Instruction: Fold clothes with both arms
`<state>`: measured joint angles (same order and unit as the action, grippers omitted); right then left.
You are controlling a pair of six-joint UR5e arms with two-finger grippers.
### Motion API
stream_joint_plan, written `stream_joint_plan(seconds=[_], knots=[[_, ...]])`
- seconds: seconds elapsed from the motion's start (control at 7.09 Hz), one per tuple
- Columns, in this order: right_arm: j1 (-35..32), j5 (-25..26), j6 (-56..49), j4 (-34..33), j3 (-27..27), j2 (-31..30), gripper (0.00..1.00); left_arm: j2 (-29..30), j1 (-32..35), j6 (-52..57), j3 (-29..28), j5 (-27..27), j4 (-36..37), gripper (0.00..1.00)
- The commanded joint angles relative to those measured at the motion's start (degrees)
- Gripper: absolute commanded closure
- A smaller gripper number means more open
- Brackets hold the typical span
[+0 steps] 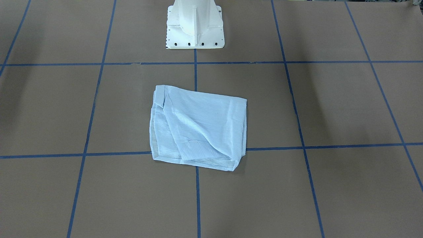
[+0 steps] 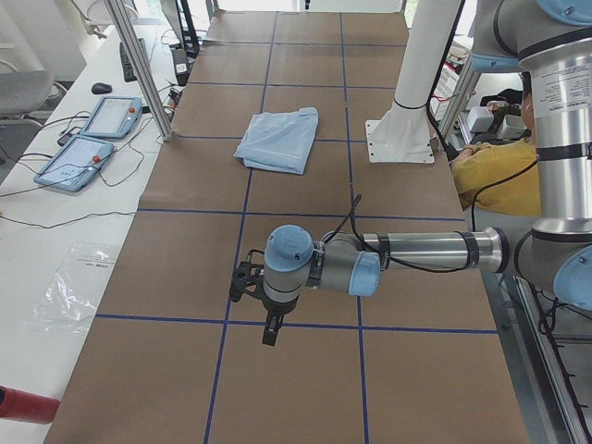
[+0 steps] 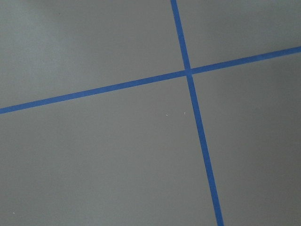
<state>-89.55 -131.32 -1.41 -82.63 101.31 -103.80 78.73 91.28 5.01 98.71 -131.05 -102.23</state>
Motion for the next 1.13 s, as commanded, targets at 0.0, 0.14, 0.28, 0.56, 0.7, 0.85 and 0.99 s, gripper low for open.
stream_joint_plan(seconds=[0.0, 0.14, 0.28, 0.56, 0.7, 0.85, 0.99], knots=[[-0.01, -0.25, 0.0, 0.01, -0.06, 0.0, 0.0, -0.07, -0.05, 0.0, -0.1, 0.1, 0.18, 0.0], [-0.01, -1.73, 0.0, 0.01, -0.06, 0.0, 0.0, -0.42, -0.05, 0.0, -0.01, 0.01, 0.01, 0.0], [-0.01, -1.92, -0.08, 0.01, -0.24, 0.0, 0.0, -0.42, -0.05, 0.0, -0.1, 0.1, 0.1, 0.0], [-0.01, -1.74, -0.61, 0.19, -0.07, -0.61, 0.0, -0.42, -0.05, 0.0, -0.1, 0.1, 0.1, 0.0], [-0.01, -1.92, -0.61, 0.19, 0.02, -0.62, 0.0, -0.51, -0.05, 0.0, -0.01, 0.18, 0.1, 0.0], [-0.01, -2.18, -0.61, 0.1, 0.2, -0.7, 0.0, -0.51, -0.05, 0.0, -0.1, 0.19, 0.1, 0.0], [-0.01, -2.18, -0.61, 0.01, 0.03, -0.7, 0.0, -0.51, -0.05, 0.0, -0.01, 0.19, 0.1, 0.0]])
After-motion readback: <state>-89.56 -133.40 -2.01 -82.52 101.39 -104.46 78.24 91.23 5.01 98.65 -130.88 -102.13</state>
